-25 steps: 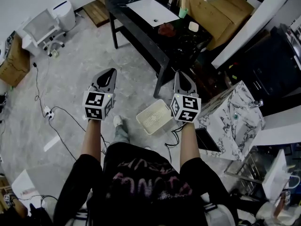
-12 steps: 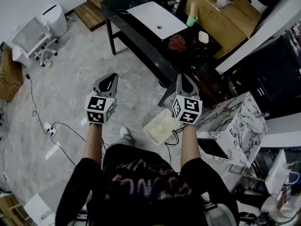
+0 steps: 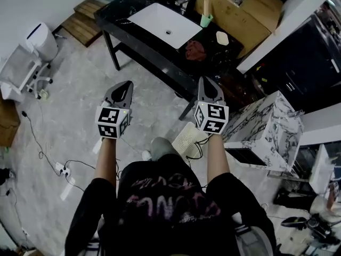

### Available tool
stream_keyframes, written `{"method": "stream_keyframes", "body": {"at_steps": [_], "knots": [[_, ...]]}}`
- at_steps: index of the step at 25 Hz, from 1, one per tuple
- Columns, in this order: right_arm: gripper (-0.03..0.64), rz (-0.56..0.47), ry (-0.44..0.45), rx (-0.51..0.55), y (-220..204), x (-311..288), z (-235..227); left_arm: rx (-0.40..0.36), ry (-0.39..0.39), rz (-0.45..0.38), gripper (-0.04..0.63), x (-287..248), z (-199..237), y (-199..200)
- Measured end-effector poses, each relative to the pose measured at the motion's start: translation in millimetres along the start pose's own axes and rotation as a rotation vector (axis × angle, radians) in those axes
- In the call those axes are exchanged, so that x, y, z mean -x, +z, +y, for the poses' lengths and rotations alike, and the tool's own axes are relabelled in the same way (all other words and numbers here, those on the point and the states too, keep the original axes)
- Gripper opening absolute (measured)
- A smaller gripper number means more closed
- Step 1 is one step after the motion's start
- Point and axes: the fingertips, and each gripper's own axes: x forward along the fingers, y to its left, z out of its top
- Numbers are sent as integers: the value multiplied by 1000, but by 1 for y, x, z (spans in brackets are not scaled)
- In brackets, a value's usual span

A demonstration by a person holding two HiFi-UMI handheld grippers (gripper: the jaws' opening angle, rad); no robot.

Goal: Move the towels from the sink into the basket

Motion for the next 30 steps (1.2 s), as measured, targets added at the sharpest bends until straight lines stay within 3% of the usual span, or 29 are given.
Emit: {"method": "stream_keyframes", "body": {"at_steps": [5,10,17,22,27,30], "knots": [[17,4,-52,-6,2,-27,-20,5,-61,-6,14,-42,5,4],[59,24,-78,-28,-8,-75,-42,-6,-112,15,14,-102,14,6],[266,108,-74,-92,-42,-177,-82,-30,-162,101,15,-206,32,-6],[339,228,-44,-131,-82,-236,-92,-8,-171,156,15,-250,43,-24],[321,305,-86,-138,-108,-263,-100,25,-168,198,15,-265,54,-49],[179,329,-138,-124,-114,-262,-104,34,-172,208,14,-267,56,-55]]}}
